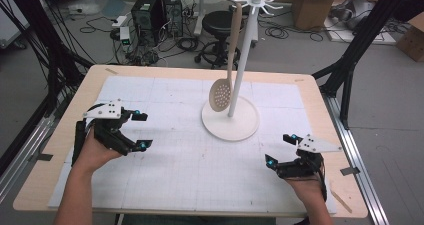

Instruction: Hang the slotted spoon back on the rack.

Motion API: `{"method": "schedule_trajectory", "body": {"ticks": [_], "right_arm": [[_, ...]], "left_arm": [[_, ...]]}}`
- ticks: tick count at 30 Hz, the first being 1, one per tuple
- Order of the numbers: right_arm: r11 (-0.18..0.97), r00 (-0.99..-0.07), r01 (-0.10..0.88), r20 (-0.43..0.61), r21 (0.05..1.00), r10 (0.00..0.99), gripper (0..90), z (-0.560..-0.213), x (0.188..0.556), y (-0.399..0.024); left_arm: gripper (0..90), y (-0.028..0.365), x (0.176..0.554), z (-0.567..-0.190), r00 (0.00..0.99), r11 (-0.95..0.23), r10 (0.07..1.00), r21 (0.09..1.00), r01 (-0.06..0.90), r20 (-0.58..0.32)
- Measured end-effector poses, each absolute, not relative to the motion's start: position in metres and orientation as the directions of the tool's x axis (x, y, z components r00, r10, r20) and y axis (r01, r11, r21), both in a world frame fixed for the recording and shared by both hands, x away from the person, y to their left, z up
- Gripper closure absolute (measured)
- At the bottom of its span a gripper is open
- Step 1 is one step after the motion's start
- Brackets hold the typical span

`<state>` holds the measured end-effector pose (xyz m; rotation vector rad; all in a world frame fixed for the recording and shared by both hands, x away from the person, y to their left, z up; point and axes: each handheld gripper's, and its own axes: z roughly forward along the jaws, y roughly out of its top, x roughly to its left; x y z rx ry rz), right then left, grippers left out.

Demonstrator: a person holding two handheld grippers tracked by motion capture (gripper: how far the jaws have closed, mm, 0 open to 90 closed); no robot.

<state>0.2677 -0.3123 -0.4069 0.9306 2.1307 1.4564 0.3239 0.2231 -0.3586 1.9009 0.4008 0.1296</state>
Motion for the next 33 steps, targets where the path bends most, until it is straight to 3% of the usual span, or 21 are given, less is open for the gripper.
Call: {"method": "schedule_trajectory", "body": {"ticks": [3, 9, 18, 33], "right_arm": [[0.232, -0.701, 0.299, 0.048, 0.925, 0.712, 0.3, -0.407, 0.268, -0.313], [0.215, -0.701, 0.303, 0.064, 0.928, 0.711, 0.3, -0.407, 0.269, -0.316], [0.231, -0.701, 0.307, 0.056, 0.923, 0.711, 0.4, -0.409, 0.267, -0.313], [0.246, -0.705, 0.321, 0.057, 0.915, 0.707, 0.3, -0.413, 0.271, -0.309]], "left_arm": [[1.7, 0.224, 0.321, -0.365, 0.927, -0.294, 0.364, 0.932, 0.211, -0.095], [1.6, 0.234, 0.326, -0.383, 0.911, -0.256, 0.384, 0.930, 0.263, -0.152], [1.6, 0.223, 0.325, -0.388, 0.922, -0.277, 0.372, 0.935, 0.222, -0.109], [1.7, 0.222, 0.326, -0.395, 0.919, -0.280, 0.372, 0.928, 0.246, -0.132]]}}
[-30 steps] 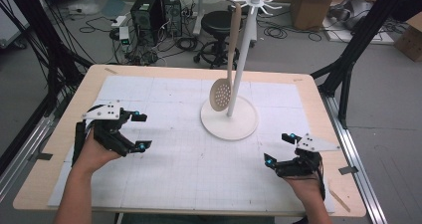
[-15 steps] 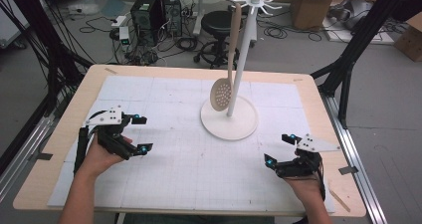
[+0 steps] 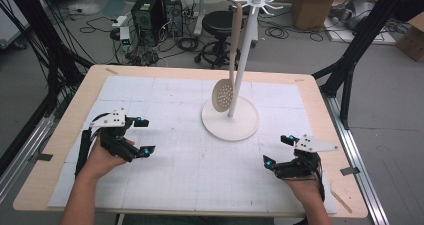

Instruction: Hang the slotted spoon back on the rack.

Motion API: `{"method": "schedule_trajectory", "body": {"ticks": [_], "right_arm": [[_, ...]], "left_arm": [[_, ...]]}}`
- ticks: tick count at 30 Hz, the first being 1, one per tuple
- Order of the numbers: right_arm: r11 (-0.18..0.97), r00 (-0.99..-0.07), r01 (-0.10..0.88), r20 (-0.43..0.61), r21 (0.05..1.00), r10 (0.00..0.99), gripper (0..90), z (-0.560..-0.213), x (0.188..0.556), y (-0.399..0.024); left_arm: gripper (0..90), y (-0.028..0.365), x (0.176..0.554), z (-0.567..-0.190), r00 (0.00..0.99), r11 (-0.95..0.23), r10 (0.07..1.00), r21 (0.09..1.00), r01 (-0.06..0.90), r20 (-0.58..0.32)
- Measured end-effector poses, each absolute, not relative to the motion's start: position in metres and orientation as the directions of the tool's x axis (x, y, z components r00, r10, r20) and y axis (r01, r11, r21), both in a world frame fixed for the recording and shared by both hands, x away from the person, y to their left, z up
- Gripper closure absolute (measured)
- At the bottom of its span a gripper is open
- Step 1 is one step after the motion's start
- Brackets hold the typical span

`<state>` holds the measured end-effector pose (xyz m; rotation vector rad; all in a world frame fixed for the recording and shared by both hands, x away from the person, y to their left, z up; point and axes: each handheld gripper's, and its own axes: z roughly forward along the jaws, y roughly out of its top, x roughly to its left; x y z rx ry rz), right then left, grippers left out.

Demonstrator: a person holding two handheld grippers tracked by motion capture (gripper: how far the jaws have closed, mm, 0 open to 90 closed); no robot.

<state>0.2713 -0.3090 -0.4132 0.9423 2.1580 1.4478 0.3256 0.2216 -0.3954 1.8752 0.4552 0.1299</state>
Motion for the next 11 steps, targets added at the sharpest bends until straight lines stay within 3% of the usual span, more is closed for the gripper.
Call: {"method": "schedule_trajectory", "body": {"ticks": [11], "right_arm": [[0.243, -0.700, 0.326, 0.061, 0.914, 0.711, 0.3, -0.4131, 0.2714, -0.3102]], "left_arm": [[1.6, 0.2164, 0.3285, -0.4037, 0.913, -0.339, 0.388, 0.902, 0.267, -0.124]]}}
